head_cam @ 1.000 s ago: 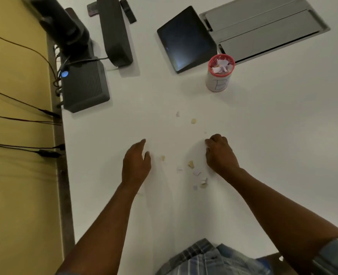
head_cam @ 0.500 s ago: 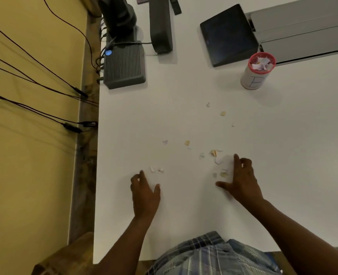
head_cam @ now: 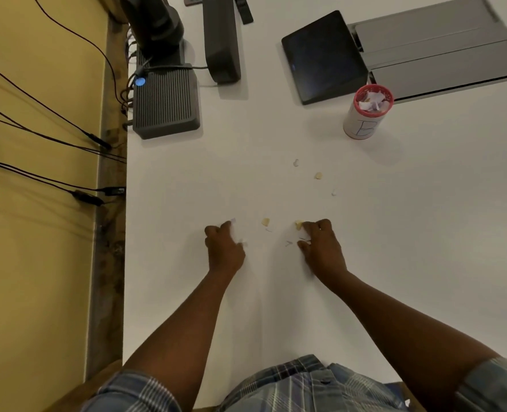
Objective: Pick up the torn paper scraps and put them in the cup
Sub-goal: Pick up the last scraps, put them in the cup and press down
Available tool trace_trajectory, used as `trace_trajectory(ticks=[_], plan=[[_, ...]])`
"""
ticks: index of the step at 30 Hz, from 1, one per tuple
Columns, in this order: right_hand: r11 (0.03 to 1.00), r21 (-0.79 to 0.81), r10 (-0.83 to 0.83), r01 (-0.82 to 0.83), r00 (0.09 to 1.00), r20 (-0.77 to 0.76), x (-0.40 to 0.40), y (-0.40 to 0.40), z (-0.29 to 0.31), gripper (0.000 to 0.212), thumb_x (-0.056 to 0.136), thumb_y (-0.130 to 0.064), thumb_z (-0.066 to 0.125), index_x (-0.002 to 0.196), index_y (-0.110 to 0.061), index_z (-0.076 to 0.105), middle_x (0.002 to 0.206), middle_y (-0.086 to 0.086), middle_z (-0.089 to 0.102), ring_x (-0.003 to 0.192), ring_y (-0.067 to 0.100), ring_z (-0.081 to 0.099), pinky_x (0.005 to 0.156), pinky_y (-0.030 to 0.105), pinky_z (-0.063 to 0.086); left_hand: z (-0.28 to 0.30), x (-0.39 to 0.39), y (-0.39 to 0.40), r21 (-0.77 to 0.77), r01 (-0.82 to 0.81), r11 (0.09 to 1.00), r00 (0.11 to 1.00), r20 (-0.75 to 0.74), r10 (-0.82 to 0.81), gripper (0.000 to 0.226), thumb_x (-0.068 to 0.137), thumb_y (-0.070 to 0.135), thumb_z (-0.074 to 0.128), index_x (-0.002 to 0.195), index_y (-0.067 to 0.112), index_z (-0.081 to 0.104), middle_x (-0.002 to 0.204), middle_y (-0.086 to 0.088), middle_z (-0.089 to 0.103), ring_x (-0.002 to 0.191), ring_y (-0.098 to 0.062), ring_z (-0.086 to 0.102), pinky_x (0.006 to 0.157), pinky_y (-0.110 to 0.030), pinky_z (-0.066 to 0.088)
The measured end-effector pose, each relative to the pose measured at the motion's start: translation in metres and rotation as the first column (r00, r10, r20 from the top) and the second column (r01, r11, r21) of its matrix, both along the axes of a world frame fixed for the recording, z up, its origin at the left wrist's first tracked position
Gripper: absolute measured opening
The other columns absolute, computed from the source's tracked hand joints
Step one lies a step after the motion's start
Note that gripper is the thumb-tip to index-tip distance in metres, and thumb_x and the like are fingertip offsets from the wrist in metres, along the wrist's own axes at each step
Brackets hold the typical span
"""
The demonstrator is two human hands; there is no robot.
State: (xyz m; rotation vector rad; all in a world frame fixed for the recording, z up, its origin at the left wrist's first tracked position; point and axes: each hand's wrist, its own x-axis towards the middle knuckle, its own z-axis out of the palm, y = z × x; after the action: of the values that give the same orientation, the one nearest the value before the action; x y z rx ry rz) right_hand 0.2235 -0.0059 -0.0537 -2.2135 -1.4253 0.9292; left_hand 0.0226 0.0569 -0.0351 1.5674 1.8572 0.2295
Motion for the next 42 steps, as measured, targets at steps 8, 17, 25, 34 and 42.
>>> trace_trajectory(ticks=[8, 17, 25, 34, 42], plan=[[0.994, 0.035, 0.1, -0.103, 0.992, 0.077, -0.003, 0.028, -0.002, 0.032, 0.09, -0.014, 0.058, 0.121, -0.012, 0.051, 0.115, 0.008, 0.046, 0.103, 0.026, 0.051, 0.078, 0.035, 0.047, -0.005, 0.027, 0.011, 0.131, 0.129, 0.983, 0.991, 0.029, -0.134, 0.032, 0.08, -0.004, 0.062, 0.111, 0.002, 0.058, 0.115, -0.014, 0.05, 0.105, -0.028, 0.055, 0.087, -0.024, 0.044], [0.901, -0.086, 0.432, -0.424, 0.875, 0.219, -0.015, 0.04, 0.0, 0.058, 0.093, -0.033, 0.056, 0.142, -0.013, 0.032, 0.137, 0.009, 0.033, 0.123, 0.027, 0.034, 0.088, 0.036, 0.049, -0.019, 0.031, 0.019, 0.056, 0.379, 0.924, 0.916, -0.166, -0.366, 0.065, 0.083, 0.036, 0.067, 0.139, 0.022, 0.038, 0.137, -0.005, 0.033, 0.123, -0.023, 0.034, 0.092, -0.033, 0.046], [0.766, -0.069, 0.616, -0.639, 0.7, 0.361, -0.008, 0.01, 0.007, 0.024, 0.096, -0.01, 0.044, 0.118, -0.007, 0.052, 0.118, 0.011, 0.049, 0.106, 0.027, 0.046, 0.069, 0.039, 0.052, -0.026, 0.037, -0.008, 0.208, 0.346, 0.915, 0.938, -0.108, -0.33, 0.009, 0.096, 0.036, 0.041, 0.096, 0.028, 0.046, 0.085, 0.014, 0.046, 0.07, 0.0, 0.047, 0.062, -0.021, 0.039], [0.803, -0.042, 0.566, -0.594, 0.74, 0.363, -0.001, -0.009, -0.004, 0.024, 0.097, -0.01, 0.043, 0.117, -0.006, 0.055, 0.12, 0.01, 0.053, 0.107, 0.026, 0.048, 0.075, 0.038, 0.052, -0.02, 0.042, -0.03, 0.235, 0.466, 0.853, 0.884, -0.161, -0.438, 0.024, 0.098, 0.025, 0.045, 0.118, 0.014, 0.051, 0.109, -0.009, 0.054, 0.092, -0.022, 0.055, 0.068, -0.034, 0.053], [0.973, 0.0, -0.227, 0.229, 0.964, -0.142, 0.012, 0.025, 0.003, 0.013, 0.084, -0.007, 0.065, 0.088, -0.012, 0.076, 0.09, 0.003, 0.074, 0.07, 0.008, 0.063, 0.066, 0.009, 0.046, -0.012, 0.047, -0.013, 0.217, 0.5, 0.838, 0.863, -0.199, -0.464, 0.023, 0.088, -0.001, 0.041, 0.077, 0.004, 0.06, 0.085, -0.009, 0.057, 0.081, -0.021, 0.052, 0.06, -0.028, 0.036]])
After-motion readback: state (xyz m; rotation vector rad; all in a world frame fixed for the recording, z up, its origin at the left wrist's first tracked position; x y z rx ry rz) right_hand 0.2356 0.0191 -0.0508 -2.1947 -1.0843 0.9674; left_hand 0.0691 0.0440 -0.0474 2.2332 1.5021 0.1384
